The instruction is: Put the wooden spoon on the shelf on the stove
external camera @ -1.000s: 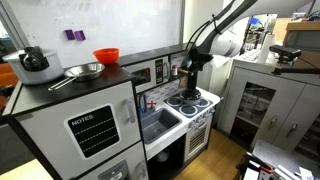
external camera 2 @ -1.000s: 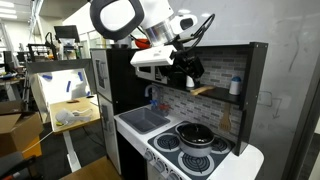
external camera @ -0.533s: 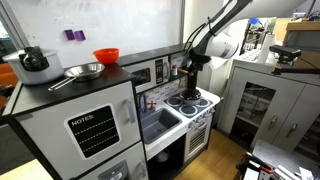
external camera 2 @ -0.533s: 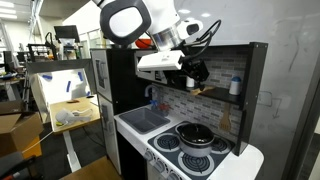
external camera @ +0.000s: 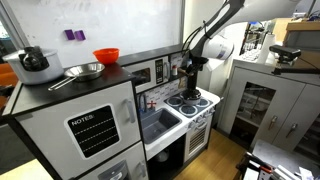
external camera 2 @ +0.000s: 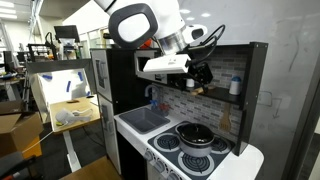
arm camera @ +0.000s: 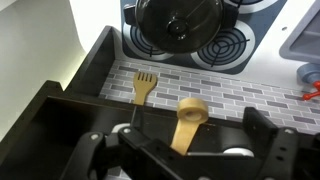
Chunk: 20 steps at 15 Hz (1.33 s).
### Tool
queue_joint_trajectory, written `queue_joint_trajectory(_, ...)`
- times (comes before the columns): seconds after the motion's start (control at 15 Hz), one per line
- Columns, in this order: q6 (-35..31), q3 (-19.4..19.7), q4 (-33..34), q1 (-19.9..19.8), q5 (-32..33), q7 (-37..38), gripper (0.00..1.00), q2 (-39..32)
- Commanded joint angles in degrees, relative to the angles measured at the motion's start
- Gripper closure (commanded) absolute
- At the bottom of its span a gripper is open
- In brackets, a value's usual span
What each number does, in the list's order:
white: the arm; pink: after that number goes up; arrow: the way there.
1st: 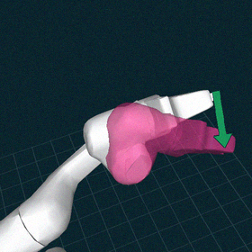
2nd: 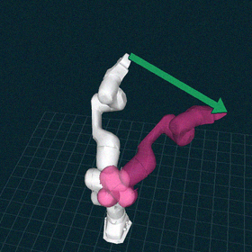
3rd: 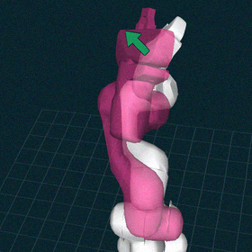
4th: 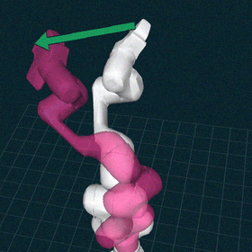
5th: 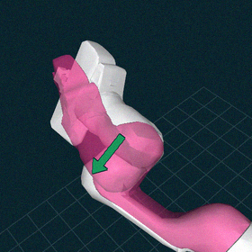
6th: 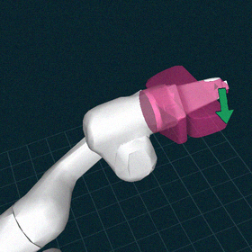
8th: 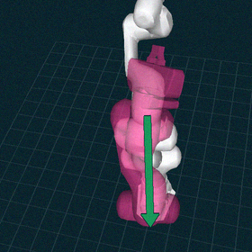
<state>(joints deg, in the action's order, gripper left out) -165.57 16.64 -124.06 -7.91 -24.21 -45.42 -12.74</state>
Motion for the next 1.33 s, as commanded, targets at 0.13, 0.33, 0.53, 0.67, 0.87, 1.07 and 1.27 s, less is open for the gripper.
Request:
queue_joint_trajectory(0.13,0.28,-1.37,2.63,-1.61,-2.18,-2.65,0.0,-2.37)
queue_joint_trajectory(0.33,0.43,-1.42,3.09,-1.83,-2.11,-2.68,0.0,-2.98)
queue_joint_trajectory(0.53,0.56,-1.44,3.45,-1.96,-2.03,-2.66,0.0,-3.42)
queue_joint_trajectory(0.67,0.56,-1.48,3.62,-2.0,-1.98,-2.66,0.0,-3.7)
queue_joint_trajectory(0.87,0.6,-1.44,3.63,-2.01,-1.89,-2.64,0.02,-3.7)
queue_joint_trajectory(1.07,0.6,-1.33,3.56,-1.96,-1.75,-2.58,0.34,-3.59)
queue_joint_trajectory(1.27,0.6,-1.27,3.55,-2.02,-1.71,-2.55,0.55,-3.53)
